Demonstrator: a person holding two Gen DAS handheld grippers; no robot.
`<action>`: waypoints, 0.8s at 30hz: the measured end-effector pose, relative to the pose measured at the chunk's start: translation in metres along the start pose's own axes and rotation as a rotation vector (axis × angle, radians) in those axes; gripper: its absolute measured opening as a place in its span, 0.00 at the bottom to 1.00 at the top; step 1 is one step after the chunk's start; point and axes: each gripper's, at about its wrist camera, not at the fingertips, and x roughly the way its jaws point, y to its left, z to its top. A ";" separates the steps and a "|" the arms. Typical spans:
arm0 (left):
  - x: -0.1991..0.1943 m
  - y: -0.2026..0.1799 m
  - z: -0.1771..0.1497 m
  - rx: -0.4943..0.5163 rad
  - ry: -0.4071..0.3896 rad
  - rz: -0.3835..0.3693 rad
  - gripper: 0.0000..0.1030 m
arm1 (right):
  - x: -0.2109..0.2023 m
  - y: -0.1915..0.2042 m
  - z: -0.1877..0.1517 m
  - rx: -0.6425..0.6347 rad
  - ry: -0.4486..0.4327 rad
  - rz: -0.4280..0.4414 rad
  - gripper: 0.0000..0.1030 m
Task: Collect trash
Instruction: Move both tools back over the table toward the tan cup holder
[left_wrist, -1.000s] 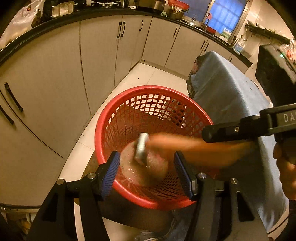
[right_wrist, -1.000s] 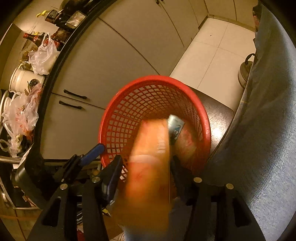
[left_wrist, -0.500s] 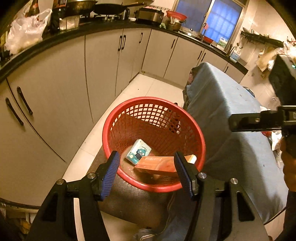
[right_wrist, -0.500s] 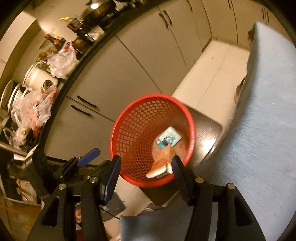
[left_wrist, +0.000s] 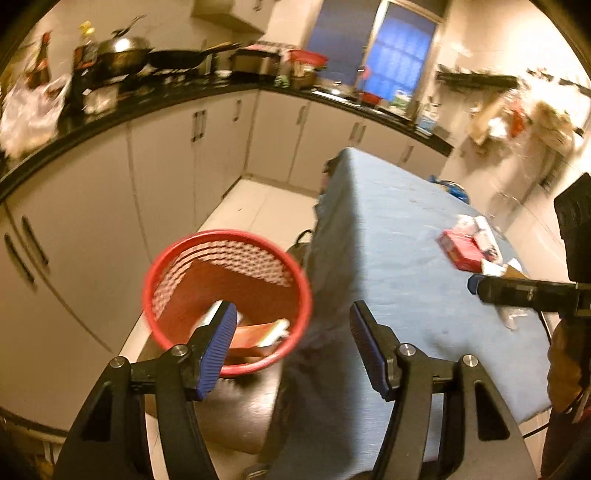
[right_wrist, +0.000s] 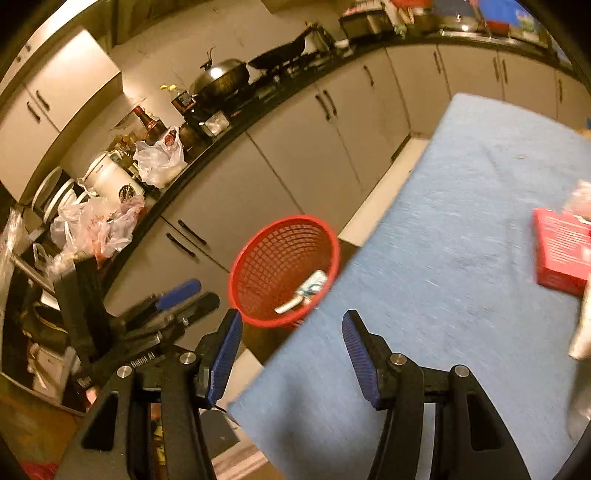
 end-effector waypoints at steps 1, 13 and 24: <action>0.000 -0.010 0.001 0.017 -0.003 -0.013 0.62 | -0.011 -0.003 -0.007 -0.006 -0.021 -0.017 0.59; 0.026 -0.118 0.003 0.154 0.067 -0.156 0.64 | -0.148 -0.092 -0.068 0.151 -0.280 -0.092 0.59; 0.075 -0.235 0.029 0.231 0.195 -0.306 0.64 | -0.222 -0.197 -0.108 0.448 -0.409 -0.230 0.56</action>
